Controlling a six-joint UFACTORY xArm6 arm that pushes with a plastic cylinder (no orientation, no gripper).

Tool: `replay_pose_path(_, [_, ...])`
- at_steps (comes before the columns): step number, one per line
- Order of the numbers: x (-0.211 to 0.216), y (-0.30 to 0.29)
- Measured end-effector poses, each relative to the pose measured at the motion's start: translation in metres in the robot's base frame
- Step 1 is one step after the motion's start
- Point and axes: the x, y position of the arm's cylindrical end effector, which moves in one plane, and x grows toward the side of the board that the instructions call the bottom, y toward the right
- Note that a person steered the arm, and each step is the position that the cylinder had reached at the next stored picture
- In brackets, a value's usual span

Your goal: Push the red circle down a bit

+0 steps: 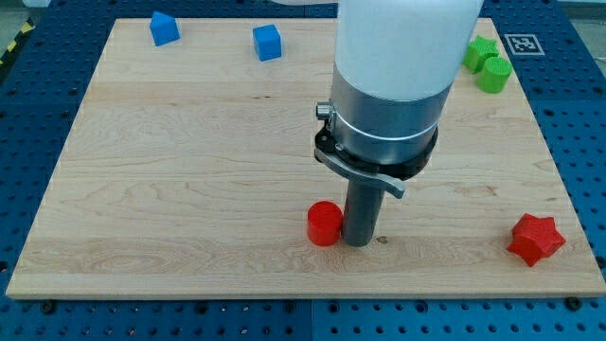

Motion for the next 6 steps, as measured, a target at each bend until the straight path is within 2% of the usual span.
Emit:
replay_pose_path(1, [-0.006,0.019])
replay_pose_path(2, [-0.042,0.028])
replay_pose_path(3, [-0.075,0.012])
replay_pose_path(4, [-0.077,-0.028])
replay_pose_path(6, [-0.029,-0.048])
